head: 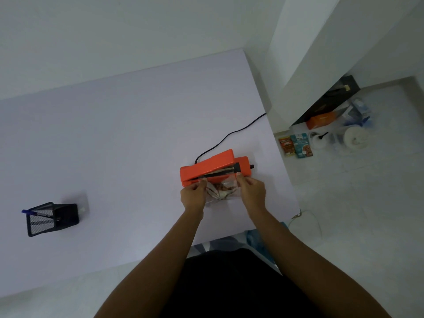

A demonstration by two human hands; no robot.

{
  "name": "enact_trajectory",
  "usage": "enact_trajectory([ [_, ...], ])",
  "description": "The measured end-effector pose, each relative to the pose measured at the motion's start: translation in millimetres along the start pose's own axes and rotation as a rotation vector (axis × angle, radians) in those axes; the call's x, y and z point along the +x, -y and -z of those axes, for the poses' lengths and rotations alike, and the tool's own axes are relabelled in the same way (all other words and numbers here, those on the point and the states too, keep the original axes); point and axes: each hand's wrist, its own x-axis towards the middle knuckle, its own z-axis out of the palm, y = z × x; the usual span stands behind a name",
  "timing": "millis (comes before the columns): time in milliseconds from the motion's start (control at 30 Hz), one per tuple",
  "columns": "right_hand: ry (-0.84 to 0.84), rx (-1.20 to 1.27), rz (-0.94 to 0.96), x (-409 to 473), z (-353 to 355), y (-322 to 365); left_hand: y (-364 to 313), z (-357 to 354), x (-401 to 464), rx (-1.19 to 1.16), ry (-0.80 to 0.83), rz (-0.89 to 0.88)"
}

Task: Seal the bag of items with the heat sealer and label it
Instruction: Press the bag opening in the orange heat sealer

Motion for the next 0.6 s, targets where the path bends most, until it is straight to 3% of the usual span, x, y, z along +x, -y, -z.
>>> enact_trajectory([
  [133,-0.163,0.117,0.209,-13,24,28,0,1,1,-0.01,-0.006,0.006],
  [333,0.114,0.169,0.494,-39,44,98,3,-1,4,-0.005,-0.01,0.012],
  [467,0.164,-0.04,0.571,-47,27,113,3,-2,5,-0.003,-0.023,0.013],
  [600,0.094,-0.027,0.487,-32,21,97,5,-3,6,0.003,-0.021,0.024],
])
